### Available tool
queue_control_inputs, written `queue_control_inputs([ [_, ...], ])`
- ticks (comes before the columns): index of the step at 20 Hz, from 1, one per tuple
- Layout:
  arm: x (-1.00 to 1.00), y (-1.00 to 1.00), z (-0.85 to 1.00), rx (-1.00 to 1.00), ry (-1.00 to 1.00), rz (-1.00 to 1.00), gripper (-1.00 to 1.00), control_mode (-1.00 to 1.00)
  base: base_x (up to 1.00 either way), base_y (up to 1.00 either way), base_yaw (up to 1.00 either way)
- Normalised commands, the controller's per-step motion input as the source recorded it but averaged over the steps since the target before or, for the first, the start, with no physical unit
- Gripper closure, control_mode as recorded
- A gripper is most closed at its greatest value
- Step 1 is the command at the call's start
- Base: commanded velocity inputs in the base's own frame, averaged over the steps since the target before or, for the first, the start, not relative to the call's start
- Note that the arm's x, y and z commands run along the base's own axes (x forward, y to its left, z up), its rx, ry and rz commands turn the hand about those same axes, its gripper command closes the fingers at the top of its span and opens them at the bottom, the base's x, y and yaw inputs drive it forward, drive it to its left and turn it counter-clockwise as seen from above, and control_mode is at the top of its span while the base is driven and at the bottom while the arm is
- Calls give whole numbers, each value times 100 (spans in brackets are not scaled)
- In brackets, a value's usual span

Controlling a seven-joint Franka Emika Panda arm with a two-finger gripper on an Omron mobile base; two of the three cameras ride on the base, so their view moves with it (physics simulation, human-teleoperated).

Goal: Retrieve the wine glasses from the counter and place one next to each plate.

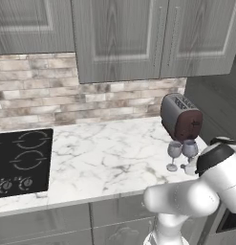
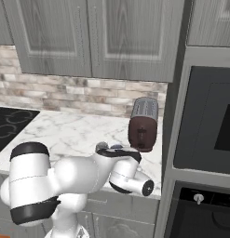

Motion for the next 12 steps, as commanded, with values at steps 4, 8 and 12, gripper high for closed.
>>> queue_control_inputs([
  [4,26,0,-4,0,3,-2,100,-100,0,0,0],
  [8,0,-1,0,2,-5,0,100,-100,0,0,0],
  [12,-15,-3,0,5,-15,-1,100,-100,0,0,0],
])
